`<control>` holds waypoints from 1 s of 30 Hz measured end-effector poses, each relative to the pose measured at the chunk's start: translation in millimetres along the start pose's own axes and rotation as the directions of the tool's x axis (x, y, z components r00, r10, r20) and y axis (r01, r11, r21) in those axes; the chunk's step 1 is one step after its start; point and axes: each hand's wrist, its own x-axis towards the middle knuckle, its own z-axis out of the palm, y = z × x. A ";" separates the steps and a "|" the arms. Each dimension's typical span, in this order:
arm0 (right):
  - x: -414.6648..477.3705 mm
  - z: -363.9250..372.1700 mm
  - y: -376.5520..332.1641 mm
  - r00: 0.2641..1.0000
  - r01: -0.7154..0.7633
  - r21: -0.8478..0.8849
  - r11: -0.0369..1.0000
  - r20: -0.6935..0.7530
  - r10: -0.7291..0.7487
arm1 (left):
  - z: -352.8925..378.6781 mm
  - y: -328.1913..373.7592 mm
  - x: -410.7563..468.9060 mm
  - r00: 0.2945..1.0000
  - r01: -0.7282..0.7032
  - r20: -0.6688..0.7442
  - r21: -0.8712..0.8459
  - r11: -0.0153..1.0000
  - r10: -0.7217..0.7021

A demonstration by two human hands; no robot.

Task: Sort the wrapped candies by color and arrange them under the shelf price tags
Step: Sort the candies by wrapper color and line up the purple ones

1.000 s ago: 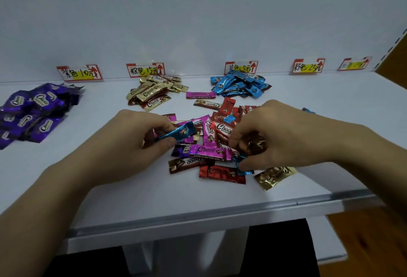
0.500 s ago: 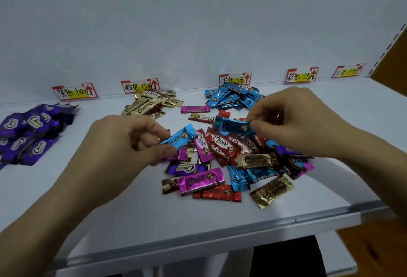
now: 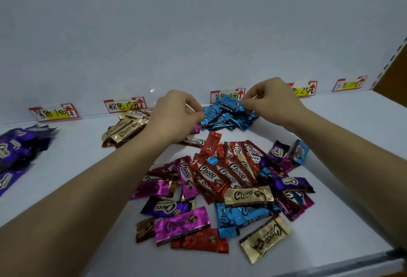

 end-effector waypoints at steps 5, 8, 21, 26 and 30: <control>-6.6 7.4 12.1 0.999 0.044 0.087 0.995 0.018 -0.046 | 7.0 -1.5 0.0 1.000 0.003 -0.025 0.103 0.995 0.000; -9.5 3.0 13.3 0.994 0.106 0.051 0.993 0.036 -0.108 | -2.2 0.3 -6.5 0.999 -0.020 -0.043 0.147 0.989 0.026; -67.9 -39.7 -37.9 0.535 0.639 0.180 0.748 0.594 -0.601 | -40.0 6.1 -66.0 0.856 -0.439 0.383 0.188 0.879 0.346; -97.9 -35.8 -23.8 0.389 0.695 0.103 0.711 0.778 -0.493 | -33.6 5.4 -66.8 0.800 -0.461 0.497 0.154 0.874 0.335; -105.0 -35.5 -19.6 0.431 0.730 0.033 0.682 0.752 -0.498 | -27.4 8.9 -70.4 0.747 -0.475 0.597 0.173 0.863 0.291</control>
